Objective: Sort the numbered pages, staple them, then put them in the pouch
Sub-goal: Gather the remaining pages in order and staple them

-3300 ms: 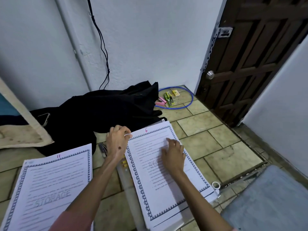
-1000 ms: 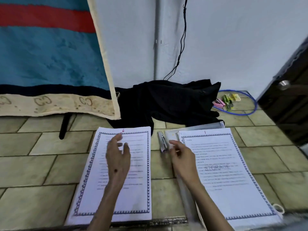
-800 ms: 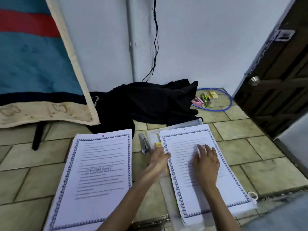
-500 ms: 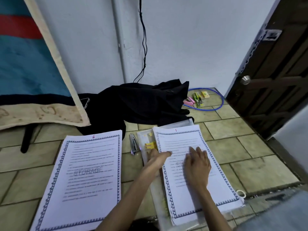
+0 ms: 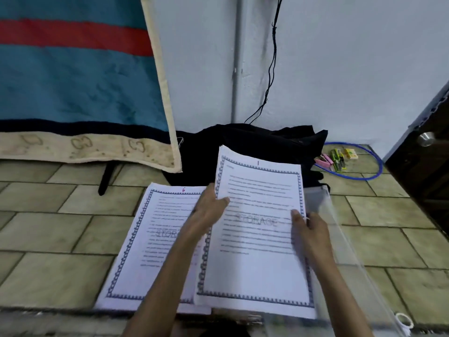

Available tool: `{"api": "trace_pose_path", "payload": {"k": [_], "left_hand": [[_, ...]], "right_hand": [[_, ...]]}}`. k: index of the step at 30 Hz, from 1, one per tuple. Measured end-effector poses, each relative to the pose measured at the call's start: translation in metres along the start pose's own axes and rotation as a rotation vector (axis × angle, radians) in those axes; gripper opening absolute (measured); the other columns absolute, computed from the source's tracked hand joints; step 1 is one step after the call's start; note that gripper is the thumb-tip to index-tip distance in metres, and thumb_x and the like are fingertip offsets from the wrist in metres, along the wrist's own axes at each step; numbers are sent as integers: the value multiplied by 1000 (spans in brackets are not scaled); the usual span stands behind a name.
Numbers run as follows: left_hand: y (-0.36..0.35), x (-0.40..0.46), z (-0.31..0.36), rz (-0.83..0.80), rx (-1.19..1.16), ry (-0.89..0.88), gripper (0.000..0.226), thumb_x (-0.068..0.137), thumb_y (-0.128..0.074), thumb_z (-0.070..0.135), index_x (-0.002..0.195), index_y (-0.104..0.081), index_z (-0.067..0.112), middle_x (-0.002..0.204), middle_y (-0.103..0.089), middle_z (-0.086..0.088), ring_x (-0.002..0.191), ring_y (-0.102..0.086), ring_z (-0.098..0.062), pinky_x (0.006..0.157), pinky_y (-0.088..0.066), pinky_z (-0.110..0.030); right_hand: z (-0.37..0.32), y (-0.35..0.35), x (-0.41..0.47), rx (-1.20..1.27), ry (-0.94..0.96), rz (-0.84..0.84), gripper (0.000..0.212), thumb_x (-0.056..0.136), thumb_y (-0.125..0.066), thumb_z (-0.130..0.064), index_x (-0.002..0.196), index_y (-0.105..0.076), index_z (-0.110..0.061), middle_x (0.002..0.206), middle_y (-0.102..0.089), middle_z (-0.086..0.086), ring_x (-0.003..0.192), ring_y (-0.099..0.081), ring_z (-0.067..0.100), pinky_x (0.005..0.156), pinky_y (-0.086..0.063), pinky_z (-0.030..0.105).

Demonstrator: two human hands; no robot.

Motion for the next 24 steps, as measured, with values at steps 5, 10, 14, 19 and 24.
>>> {"api": "trace_pose_path", "payload": {"k": [5,10,14,19,24], "left_hand": [[113,-5,-52,193,167,128,37,92,-51,5,129,-49,5,130,-56,-13,119,-52,-31,96,-44,-34],[146,-4,-99,272,219,170,38,91,-52,5,129,-50,2,130,-56,-13,119,-52,-27,94,-39,-24],[150,1,-121,337,372,178,39,86,-59,13,124,-53,6,128,-56,-14,114,-53,-29,99,-43,-33],[159,-14,-132,462,469,301,70,82,-68,31,134,-33,0,137,-36,-24,126,-35,-38,102,-34,-44],[167,-1,-144,247,143,331,43,78,-73,22,110,-59,-3,110,-65,-9,97,-62,-24,84,-49,-29]], "right_hand": [[-34,-115,-24,-53,92,-254,10,95,-52,-18,85,-52,-16,68,-51,-11,61,-44,2,52,-34,10],[-44,-172,-44,-137,50,-302,21,95,-51,-15,110,-56,-1,105,-67,10,83,-57,17,55,-33,14],[-29,-184,-46,-282,10,-255,22,93,-52,-13,110,-56,1,111,-65,17,91,-60,24,66,-39,22],[-20,-188,-52,-435,-59,-177,44,89,-60,-20,124,-47,3,130,-44,23,124,-41,36,99,-38,36],[-3,-200,-45,-287,-227,-224,47,79,-70,-20,118,-55,2,121,-61,17,113,-56,31,94,-46,34]]}}
Point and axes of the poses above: each hand's wrist, its own x-axis towards the middle knuckle, its own y-axis out of the back of the hand, z = x × y, the point moved 8 cm from there along x, towards the middle knuckle
